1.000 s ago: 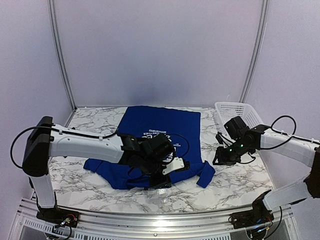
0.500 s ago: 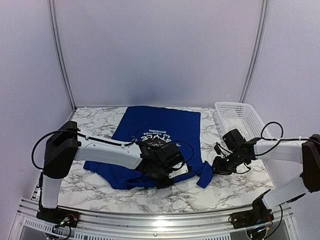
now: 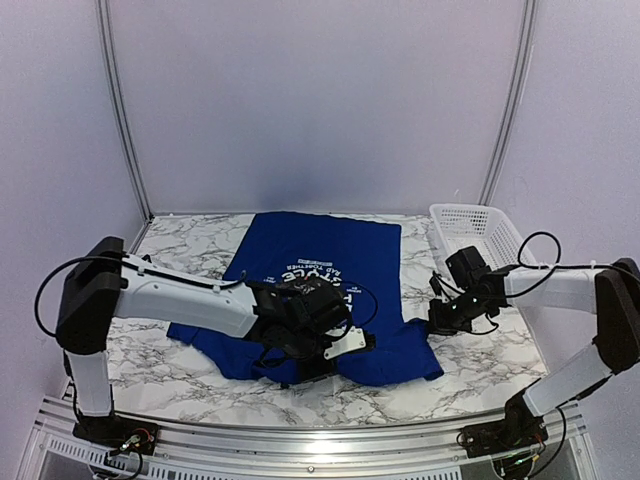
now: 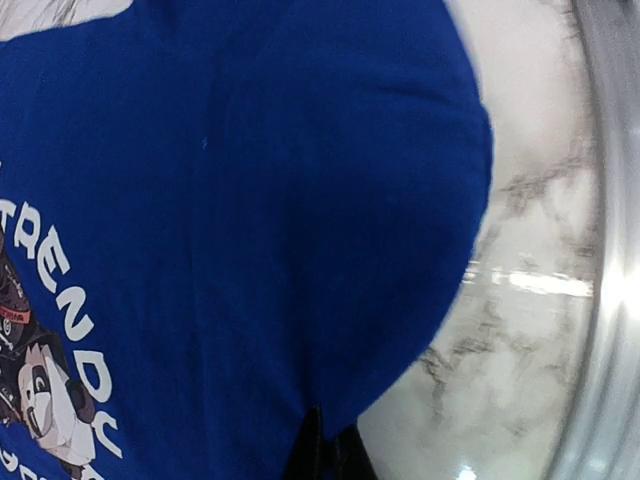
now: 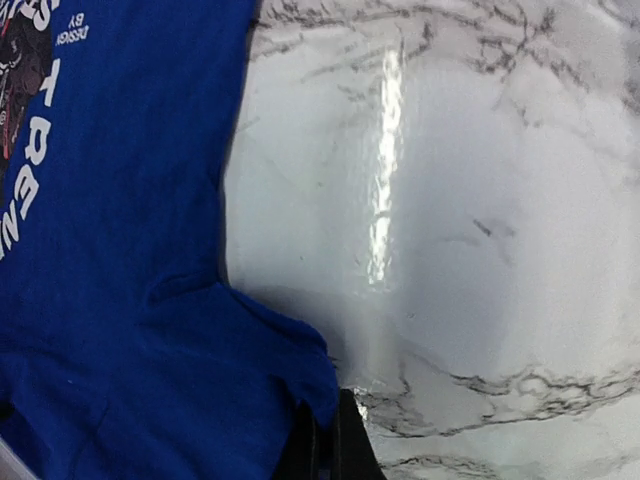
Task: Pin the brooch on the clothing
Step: Smooth out the flattened clothing at the center of the board.
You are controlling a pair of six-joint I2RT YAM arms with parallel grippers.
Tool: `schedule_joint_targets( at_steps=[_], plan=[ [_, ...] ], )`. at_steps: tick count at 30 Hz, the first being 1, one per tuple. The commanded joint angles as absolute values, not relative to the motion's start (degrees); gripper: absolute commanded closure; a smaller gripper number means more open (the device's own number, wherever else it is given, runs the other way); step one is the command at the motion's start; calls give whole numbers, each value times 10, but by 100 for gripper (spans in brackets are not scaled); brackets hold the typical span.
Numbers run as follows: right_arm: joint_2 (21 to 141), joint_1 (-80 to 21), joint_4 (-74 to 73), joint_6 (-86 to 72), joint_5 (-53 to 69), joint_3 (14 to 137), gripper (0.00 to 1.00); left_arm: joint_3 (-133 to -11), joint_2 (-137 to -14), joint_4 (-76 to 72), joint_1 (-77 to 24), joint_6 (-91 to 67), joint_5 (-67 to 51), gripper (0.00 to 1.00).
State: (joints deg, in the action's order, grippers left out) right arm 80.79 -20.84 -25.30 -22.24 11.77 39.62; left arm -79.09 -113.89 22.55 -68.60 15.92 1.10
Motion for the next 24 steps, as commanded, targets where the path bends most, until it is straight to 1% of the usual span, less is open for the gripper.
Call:
schedule_joint_targets(
  at_steps=[1,6,14,15,17,18,19,21,22,24],
  plan=[
    [827,-202,-295,-175,68,466,100,-761,-1050,236,-688,171,-171,100],
    [850,-202,-303,-160,68,483,100,-768,-1056,289,-686,191,-210,100],
    [901,-205,-306,-147,49,537,100,-820,-1145,347,-681,223,-262,99],
    [905,-206,-306,-146,46,543,100,-819,-1146,347,-678,227,-269,93],
    [915,-207,-308,-142,36,561,100,-823,-1147,347,-673,229,-277,74],
    [924,-207,-313,-140,27,570,100,-825,-1146,346,-671,228,-271,63],
    [932,-208,-322,-136,22,582,98,-828,-1144,347,-668,227,-263,56],
    [946,-212,-347,-123,17,607,80,-830,-1129,347,-656,221,-252,45],
    [950,-214,-363,-117,9,621,76,-828,-1115,347,-646,217,-258,41],
    [948,-216,-396,-110,-26,649,71,-816,-1082,344,-615,204,-277,36]
  ],
)
